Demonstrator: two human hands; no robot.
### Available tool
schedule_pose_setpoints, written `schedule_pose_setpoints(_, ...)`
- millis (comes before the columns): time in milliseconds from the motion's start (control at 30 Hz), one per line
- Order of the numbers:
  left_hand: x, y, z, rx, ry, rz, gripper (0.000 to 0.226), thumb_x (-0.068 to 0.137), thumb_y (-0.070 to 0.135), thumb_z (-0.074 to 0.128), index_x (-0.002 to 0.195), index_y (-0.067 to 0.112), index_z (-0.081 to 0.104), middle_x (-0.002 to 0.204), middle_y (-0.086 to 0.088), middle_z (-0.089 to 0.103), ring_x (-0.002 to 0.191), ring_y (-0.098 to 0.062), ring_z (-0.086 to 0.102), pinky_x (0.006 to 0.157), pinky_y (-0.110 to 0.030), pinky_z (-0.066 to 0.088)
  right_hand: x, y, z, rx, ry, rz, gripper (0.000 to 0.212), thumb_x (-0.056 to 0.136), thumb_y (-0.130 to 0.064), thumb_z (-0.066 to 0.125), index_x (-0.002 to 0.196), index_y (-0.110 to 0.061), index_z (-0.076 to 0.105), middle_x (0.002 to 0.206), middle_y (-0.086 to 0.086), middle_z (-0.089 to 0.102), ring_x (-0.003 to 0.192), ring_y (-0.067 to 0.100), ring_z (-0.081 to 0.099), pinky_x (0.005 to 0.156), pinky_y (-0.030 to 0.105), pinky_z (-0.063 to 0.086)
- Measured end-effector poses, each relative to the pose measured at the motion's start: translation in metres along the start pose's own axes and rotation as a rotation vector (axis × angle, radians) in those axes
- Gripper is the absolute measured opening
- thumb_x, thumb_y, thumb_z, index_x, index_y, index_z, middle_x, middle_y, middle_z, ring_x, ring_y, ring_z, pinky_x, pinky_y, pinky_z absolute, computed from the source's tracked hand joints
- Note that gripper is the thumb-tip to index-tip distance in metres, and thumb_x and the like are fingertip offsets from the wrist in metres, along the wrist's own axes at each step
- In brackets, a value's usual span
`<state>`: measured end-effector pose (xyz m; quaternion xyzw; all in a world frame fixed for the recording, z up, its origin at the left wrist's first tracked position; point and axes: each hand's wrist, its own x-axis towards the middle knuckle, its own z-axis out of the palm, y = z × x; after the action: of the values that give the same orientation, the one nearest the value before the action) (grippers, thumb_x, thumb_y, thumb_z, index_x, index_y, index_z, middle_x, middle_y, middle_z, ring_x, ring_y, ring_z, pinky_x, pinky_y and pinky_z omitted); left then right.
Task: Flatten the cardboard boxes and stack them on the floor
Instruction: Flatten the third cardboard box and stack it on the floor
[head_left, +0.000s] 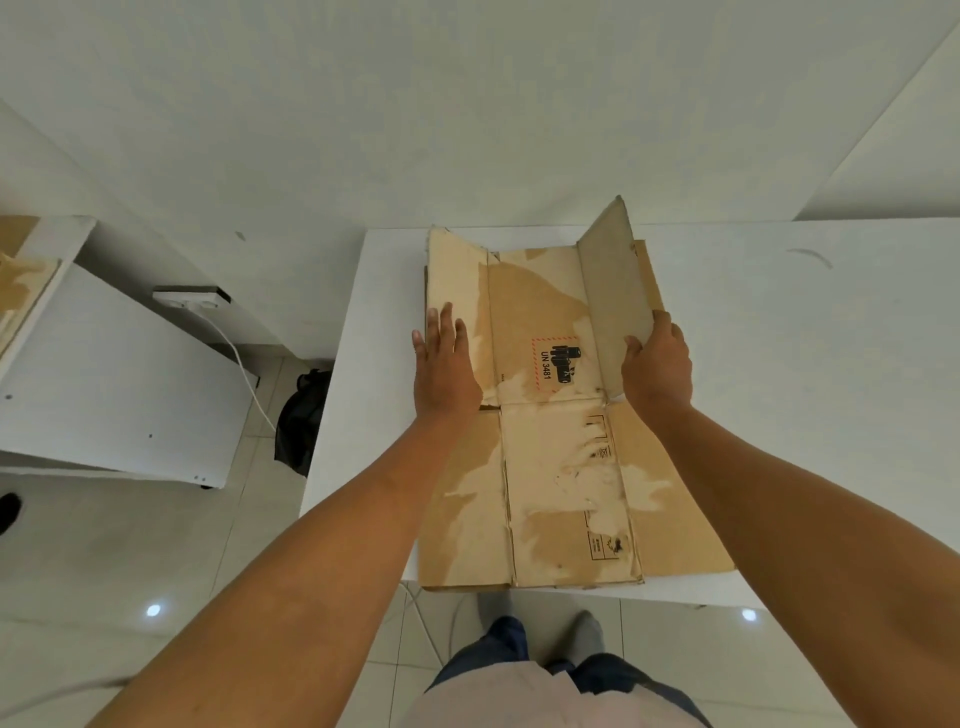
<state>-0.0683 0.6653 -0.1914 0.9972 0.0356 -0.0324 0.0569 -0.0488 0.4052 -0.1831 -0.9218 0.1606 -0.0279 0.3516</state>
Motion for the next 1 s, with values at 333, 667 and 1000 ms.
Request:
schedule_pose_setpoints(333, -0.019, 0.012, 0.056, -0.132, -0.346, 0.143, 0.086, 0.103, 0.058, 0.027, 0.157, 0.007, -0.018, 0.163, -0.009, -0.029, 0.151, -0.024, -0.027, 0.125, -0.046, -0.008, -0.023, 0.044, 0.009, -0.538, -0.043, -0.131, 0.083, 0.099, -0.046, 0.058, 0.161, -0.014, 0.014, 0.164, 0.019, 0.017, 0.150, 0.039, 0.022, 0.120, 0.050, 0.033)
schedule_pose_setpoints(667, -0.024, 0.014, 0.074, -0.041, -0.286, 0.134, 0.086, 0.100, 0.062, 0.013, 0.156, 0.007, -0.022, 0.163, -0.010, -0.031, 0.150, -0.025, -0.029, 0.124, -0.048, -0.010, -0.044, 0.070, 0.041, -0.518, -0.170, -0.068, 0.078, 0.106, -0.057, 0.023, 0.164, -0.013, -0.004, 0.169, 0.019, -0.019, 0.156, 0.035, -0.020, 0.126, 0.053, -0.012)
schedule_pose_setpoints(1000, -0.033, 0.013, 0.088, -0.035, -0.056, 0.159, 0.080, 0.101, 0.060, 0.007, 0.160, 0.006, -0.001, 0.169, -0.008, -0.007, 0.155, -0.024, -0.011, 0.126, -0.048, 0.003, -0.067, 0.056, 0.072, -0.503, -0.238, -0.201, 0.083, 0.103, -0.057, 0.012, 0.161, -0.004, -0.016, 0.169, 0.015, -0.024, 0.156, 0.029, -0.024, 0.128, 0.047, -0.008)
